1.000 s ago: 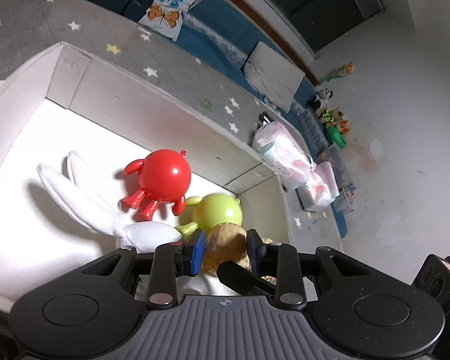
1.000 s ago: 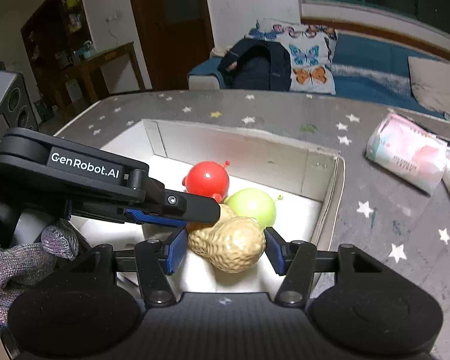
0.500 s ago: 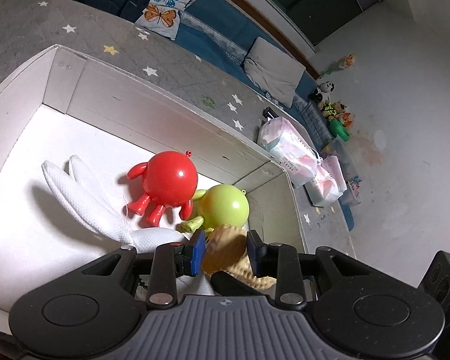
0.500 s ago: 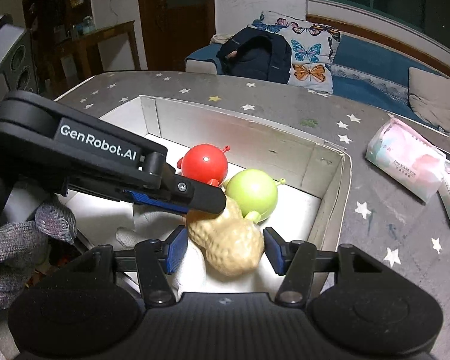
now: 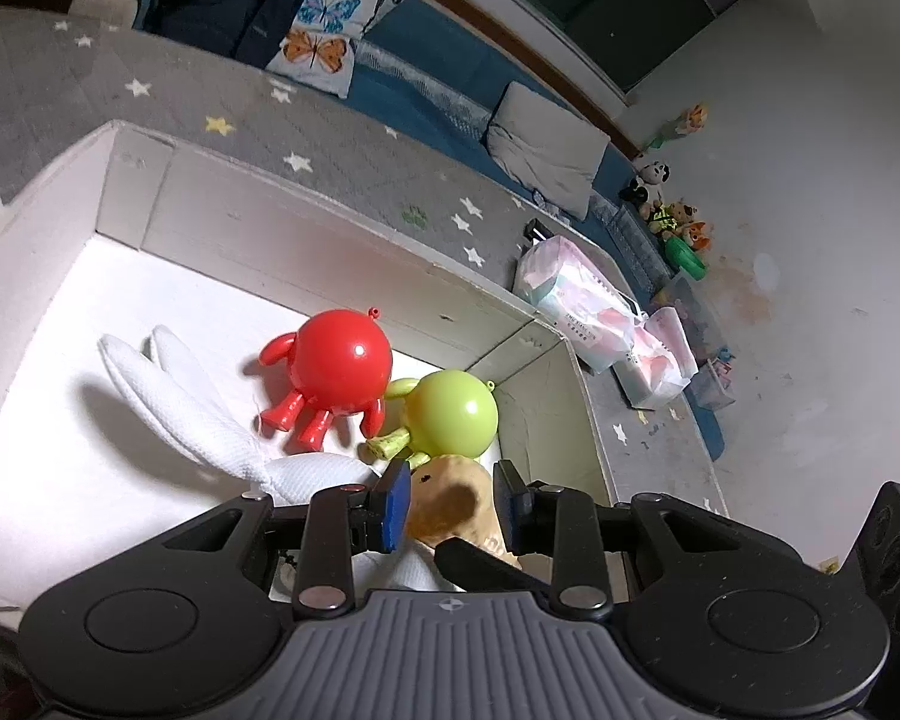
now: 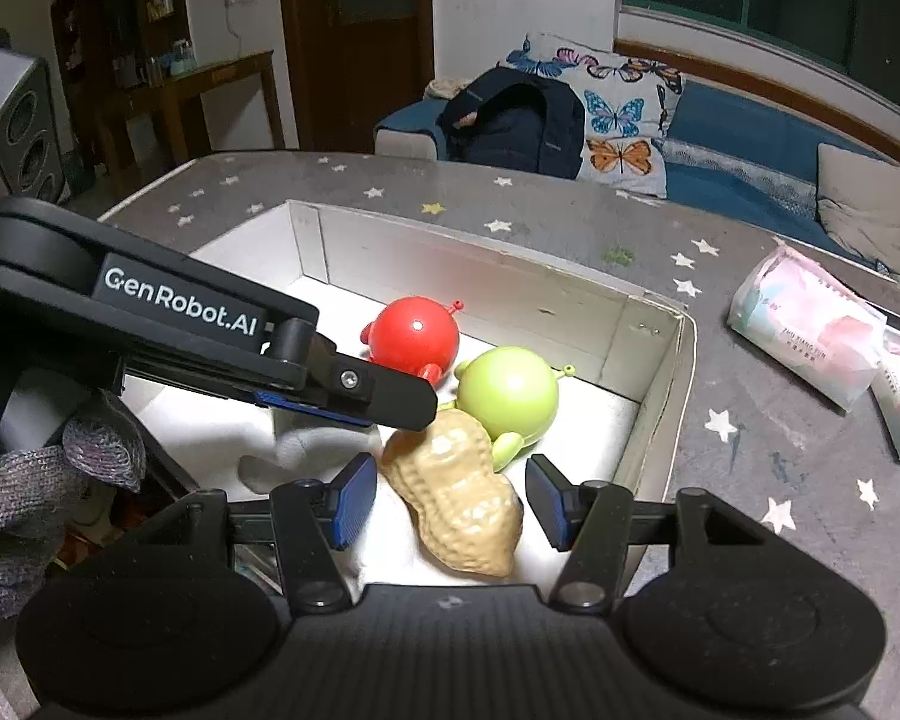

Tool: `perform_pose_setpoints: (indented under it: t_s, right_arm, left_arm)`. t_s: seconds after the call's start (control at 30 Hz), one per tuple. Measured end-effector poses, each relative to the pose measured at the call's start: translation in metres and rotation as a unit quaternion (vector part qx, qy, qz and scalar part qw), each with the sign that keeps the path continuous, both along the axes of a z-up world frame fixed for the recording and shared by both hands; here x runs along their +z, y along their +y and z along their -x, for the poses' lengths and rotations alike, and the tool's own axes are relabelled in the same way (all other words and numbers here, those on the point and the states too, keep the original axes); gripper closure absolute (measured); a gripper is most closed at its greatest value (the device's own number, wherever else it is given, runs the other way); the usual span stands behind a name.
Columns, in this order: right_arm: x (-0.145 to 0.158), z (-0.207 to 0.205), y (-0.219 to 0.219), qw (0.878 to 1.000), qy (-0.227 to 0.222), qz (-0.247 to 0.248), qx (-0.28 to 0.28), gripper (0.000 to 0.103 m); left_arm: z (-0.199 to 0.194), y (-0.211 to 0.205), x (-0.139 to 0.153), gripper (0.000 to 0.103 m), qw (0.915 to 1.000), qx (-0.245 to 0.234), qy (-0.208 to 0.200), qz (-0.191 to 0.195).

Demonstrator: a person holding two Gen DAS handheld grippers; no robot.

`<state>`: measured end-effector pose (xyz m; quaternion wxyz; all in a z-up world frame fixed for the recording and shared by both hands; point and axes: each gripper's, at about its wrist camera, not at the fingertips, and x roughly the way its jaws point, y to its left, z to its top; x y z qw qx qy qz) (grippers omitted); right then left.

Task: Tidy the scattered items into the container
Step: 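Lift the peanut plush with both grippers and lower it into the box, then open both grippers and move them down to the red-dressed doll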

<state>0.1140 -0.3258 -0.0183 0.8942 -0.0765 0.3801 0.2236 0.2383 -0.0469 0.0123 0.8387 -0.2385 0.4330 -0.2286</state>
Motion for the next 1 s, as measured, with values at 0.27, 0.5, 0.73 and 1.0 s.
perform_pose_setpoints:
  t_s: [0.27,0.5,0.73,1.0]
  right_arm:
    - [0.018,0.033,-0.001,0.999,-0.042,-0.023,0.01,0.047]
    - [0.025,0.075,0.011,0.996,-0.081,-0.021,0.039,0.047]
    - [0.022,0.1,0.022,0.995,-0.075,-0.038,0.058,0.047]
    - [0.013,0.115,0.032,0.995,-0.067,-0.045,0.064,0.046]
  left_arm:
    - [0.033,0.012,0.021,0.071,0.9991,0.018,-0.039,-0.005]
    - [0.071,0.02,0.036,0.071,0.9961,0.04,-0.074,-0.028]
    - [0.109,0.031,0.039,0.071,0.9924,0.068,-0.082,-0.062]
    - [0.139,0.045,0.037,0.071,0.989,0.095,-0.083,-0.078]
